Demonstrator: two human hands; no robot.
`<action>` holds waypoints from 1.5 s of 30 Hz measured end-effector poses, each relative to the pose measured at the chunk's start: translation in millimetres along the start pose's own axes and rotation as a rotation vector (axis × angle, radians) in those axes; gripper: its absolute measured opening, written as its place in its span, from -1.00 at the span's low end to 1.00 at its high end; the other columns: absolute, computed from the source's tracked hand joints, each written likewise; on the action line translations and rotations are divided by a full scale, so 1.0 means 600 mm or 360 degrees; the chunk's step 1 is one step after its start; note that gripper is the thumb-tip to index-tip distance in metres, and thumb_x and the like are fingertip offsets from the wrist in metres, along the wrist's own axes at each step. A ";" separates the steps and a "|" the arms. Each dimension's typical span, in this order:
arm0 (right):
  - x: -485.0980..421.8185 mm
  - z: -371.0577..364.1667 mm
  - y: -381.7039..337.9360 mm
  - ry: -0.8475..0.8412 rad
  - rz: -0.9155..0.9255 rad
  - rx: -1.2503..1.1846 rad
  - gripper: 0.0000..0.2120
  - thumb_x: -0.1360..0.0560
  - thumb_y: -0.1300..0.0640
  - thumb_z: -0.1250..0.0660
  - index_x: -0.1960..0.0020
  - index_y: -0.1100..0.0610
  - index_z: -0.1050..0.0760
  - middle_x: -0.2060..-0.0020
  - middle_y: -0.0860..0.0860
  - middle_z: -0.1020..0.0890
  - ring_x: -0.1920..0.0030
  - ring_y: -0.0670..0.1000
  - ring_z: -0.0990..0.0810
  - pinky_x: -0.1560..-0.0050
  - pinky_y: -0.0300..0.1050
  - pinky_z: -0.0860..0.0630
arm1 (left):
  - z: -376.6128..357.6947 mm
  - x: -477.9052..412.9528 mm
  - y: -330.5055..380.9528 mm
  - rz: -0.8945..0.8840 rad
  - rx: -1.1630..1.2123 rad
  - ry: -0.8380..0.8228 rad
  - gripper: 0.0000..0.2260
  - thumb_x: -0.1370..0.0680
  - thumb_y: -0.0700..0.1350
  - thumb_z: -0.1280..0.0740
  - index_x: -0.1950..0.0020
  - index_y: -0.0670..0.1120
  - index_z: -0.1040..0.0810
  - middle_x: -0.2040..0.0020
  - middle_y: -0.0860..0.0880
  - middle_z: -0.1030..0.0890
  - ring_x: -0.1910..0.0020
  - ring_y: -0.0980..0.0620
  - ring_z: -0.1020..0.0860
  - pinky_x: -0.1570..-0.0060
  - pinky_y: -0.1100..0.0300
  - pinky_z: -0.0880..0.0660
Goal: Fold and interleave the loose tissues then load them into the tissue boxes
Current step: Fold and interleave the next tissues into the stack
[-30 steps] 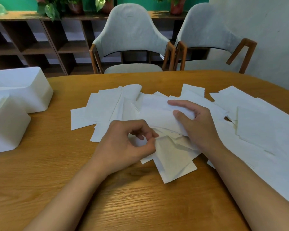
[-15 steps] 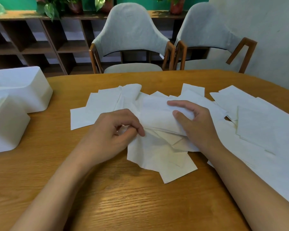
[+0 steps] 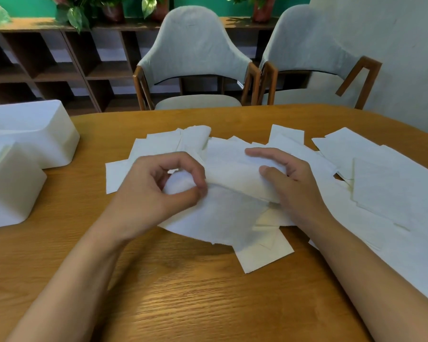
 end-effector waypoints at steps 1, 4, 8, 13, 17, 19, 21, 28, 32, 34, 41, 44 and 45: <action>0.002 -0.004 -0.004 -0.0039 -0.0003 -0.0054 -0.74 -0.65 0.09 -0.25 -0.14 -0.22 -0.63 -0.11 -0.52 -0.50 -0.10 -0.53 -0.38 0.05 -0.65 -0.30 | 0.007 -0.001 -0.001 0.0002 0.0090 0.0065 -0.71 -0.46 -0.43 -0.50 0.21 -0.02 -0.66 0.11 0.04 -0.67 0.05 0.09 -0.62 0.09 0.31 -0.51; 0.012 -0.029 -0.015 -0.0238 0.0052 -0.0318 -0.64 -0.61 -0.19 -0.11 -0.16 -0.17 -0.65 -0.18 -0.30 -0.60 -0.23 -0.22 -0.51 -0.26 -0.23 -0.45 | 0.023 -0.002 -0.014 0.0073 0.0251 0.0358 -0.79 -0.48 -0.34 -0.53 0.16 -0.04 -0.65 0.09 0.09 -0.67 0.06 0.18 -0.61 0.15 0.36 -0.52; 0.028 -0.071 -0.009 -0.0522 -0.0123 -0.0636 -0.38 -0.30 -0.60 -0.22 -0.10 -0.20 -0.65 -0.08 -0.08 -0.68 -0.17 0.06 -0.65 -0.12 0.04 -0.58 | 0.015 -0.001 -0.044 0.0229 0.0191 0.0550 -0.91 -0.53 -0.19 -0.52 0.08 0.00 -0.69 0.01 0.11 -0.69 0.04 0.17 -0.62 0.21 0.32 -0.55; 0.032 -0.069 -0.017 -0.0359 0.0064 -0.0349 -0.62 -0.43 -0.18 -0.38 -0.24 -0.18 -0.53 -0.03 -0.35 -0.60 -0.11 -0.22 -0.59 0.10 -0.30 -0.58 | -0.002 0.000 -0.064 0.0285 0.0194 0.0584 -0.95 -0.53 -0.16 -0.54 0.06 -0.05 -0.71 0.01 0.07 -0.71 0.05 0.10 -0.65 0.24 0.27 -0.55; 0.033 -0.068 -0.021 -0.0337 0.0136 -0.0324 -0.57 -0.49 -0.06 -0.40 -0.34 -0.23 -0.45 -0.11 -0.41 -0.52 -0.15 -0.28 -0.54 0.06 -0.32 -0.58 | -0.003 0.001 -0.067 0.0279 0.0142 0.0643 -0.95 -0.53 -0.14 -0.54 0.04 -0.04 -0.71 0.00 0.11 -0.70 0.01 0.10 -0.64 0.23 0.31 -0.53; 0.031 -0.066 -0.020 -0.0309 0.0153 -0.0267 -0.60 -0.58 -0.01 -0.38 -0.36 -0.26 -0.41 -0.13 -0.46 -0.48 -0.16 -0.37 -0.49 0.04 -0.41 -0.53 | -0.003 0.001 -0.067 0.0264 0.0127 0.0653 -0.95 -0.53 -0.13 -0.55 0.05 -0.03 -0.71 0.02 0.13 -0.70 0.02 0.13 -0.64 0.23 0.32 -0.53; 0.031 -0.064 -0.023 -0.0278 0.0179 -0.0169 -0.60 -0.62 0.02 -0.33 -0.39 -0.28 -0.36 -0.18 -0.52 -0.41 -0.16 -0.51 -0.38 0.02 -0.54 -0.43 | -0.004 0.000 -0.064 0.0228 0.0089 0.0648 -0.94 -0.53 -0.13 -0.55 0.06 -0.03 -0.70 0.03 0.15 -0.70 0.00 0.14 -0.64 0.19 0.31 -0.54; 0.031 -0.057 -0.037 -0.0207 0.0209 -0.0261 -0.41 -0.58 0.10 -0.37 -0.50 -0.18 -0.20 -0.22 -0.62 -0.29 -0.18 -0.51 -0.38 0.04 -0.47 -0.50 | 0.008 0.005 -0.055 0.0057 -0.0290 0.0790 -0.63 -0.51 -0.01 -0.56 -0.26 0.15 -0.56 -0.21 0.22 -0.57 -0.22 0.20 -0.54 -0.06 0.29 -0.53; 0.025 -0.039 -0.039 -0.0129 0.0197 -0.0357 -0.36 -0.56 0.11 -0.39 -0.50 -0.19 -0.15 -0.14 -0.68 -0.30 -0.21 -0.33 -0.50 0.05 -0.34 -0.59 | -0.001 0.001 -0.082 0.0467 0.0236 0.0620 -0.59 -0.54 0.08 -0.48 -0.37 0.21 -0.50 -0.07 0.11 -0.70 -0.01 0.21 -0.67 0.15 0.35 -0.57; 0.022 -0.031 -0.038 -0.0090 0.0192 -0.0317 -0.34 -0.55 0.07 -0.41 -0.49 -0.24 -0.14 -0.16 -0.65 -0.29 -0.23 -0.27 -0.51 0.02 -0.31 -0.59 | -0.015 0.000 -0.086 0.0556 0.0357 0.0469 -0.64 -0.57 0.03 -0.46 -0.36 0.20 -0.53 0.02 0.08 -0.76 0.07 0.14 -0.72 0.25 0.29 -0.60; 0.015 -0.028 -0.033 -0.0435 0.0097 -0.0419 -0.52 -0.54 0.18 -0.43 -0.39 -0.13 -0.44 -0.14 -0.54 -0.50 -0.15 -0.37 -0.54 -0.05 -0.33 -0.53 | -0.006 0.003 -0.079 0.0387 0.0331 0.0696 -0.54 -0.56 -0.17 -0.50 -0.39 0.13 -0.49 0.04 0.18 -0.76 0.08 0.11 -0.74 0.26 0.21 -0.66; 0.016 -0.028 -0.025 -0.0404 0.0122 -0.0140 -0.74 -0.57 0.02 -0.39 -0.22 -0.20 -0.61 -0.17 -0.47 -0.55 -0.21 -0.38 -0.45 -0.18 -0.32 -0.38 | -0.016 0.000 -0.069 0.0306 0.0389 0.0607 -0.44 -0.55 -0.20 -0.51 -0.46 0.15 -0.42 -0.01 0.14 -0.76 0.07 0.06 -0.75 0.24 0.20 -0.67; 0.015 -0.025 -0.022 -0.0336 0.0137 -0.0052 -0.76 -0.58 0.02 -0.37 -0.20 -0.23 -0.61 -0.15 -0.51 -0.54 -0.20 -0.43 -0.42 -0.15 -0.43 -0.34 | -0.021 0.000 -0.068 0.0291 0.0379 0.0578 -0.42 -0.54 -0.20 -0.51 -0.48 0.16 -0.40 -0.03 0.14 -0.76 0.06 0.05 -0.75 0.24 0.19 -0.67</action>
Point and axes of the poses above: each hand's wrist, its own x-axis away from the middle knuckle, its own z-axis out of the back of the hand, y = z × x, the point moved 8 cm from there along -x, towards the middle knuckle
